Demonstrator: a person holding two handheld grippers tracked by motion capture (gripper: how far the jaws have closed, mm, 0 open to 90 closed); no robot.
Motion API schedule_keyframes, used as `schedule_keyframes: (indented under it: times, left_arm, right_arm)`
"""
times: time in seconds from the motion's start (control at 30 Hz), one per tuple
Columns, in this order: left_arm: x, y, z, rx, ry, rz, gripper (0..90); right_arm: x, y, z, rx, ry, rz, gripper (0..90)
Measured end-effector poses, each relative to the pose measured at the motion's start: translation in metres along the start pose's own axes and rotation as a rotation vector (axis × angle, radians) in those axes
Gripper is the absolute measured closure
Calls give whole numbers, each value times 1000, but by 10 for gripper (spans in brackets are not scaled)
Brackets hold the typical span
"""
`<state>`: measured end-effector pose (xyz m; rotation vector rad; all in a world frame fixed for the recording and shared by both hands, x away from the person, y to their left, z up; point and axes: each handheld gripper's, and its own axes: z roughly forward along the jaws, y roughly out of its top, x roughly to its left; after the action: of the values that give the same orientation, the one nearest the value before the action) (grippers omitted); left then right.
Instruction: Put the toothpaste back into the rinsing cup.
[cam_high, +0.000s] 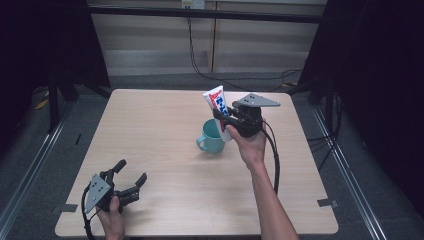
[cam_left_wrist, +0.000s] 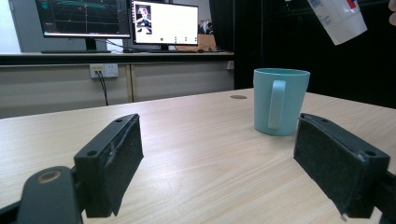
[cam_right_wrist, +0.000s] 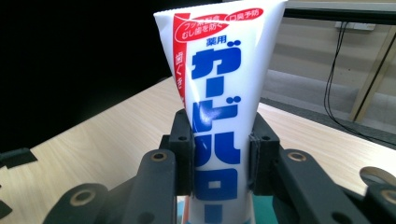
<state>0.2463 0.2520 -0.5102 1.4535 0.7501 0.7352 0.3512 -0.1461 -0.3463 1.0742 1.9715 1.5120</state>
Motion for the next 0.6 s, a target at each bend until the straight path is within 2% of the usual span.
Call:
schedule_keyframes:
  times: [0.03,0.13,0.23,0.47,0.53,0.6]
  left_arm:
    - [0,0,0,0,0,0,155]
    - [0,0,0,1,-1,0,155]
    - [0,0,0,0,0,0,155]
    - [-1,0,0,-2,-3,-8,155]
    - [-2,0,0,-5,-12,-21,155]
    - [-1,0,0,0,-12,-14,155]
  right_arm:
    - [-2,1,1,-7,13,16,684]
    - [-4,2,3,-11,4,17,684]
    - [-9,3,7,-15,9,44,683]
    - [-16,1,14,1,-21,39,681]
    - [-17,0,16,-1,-22,44,680]
    - [-19,-1,18,-1,-18,40,680]
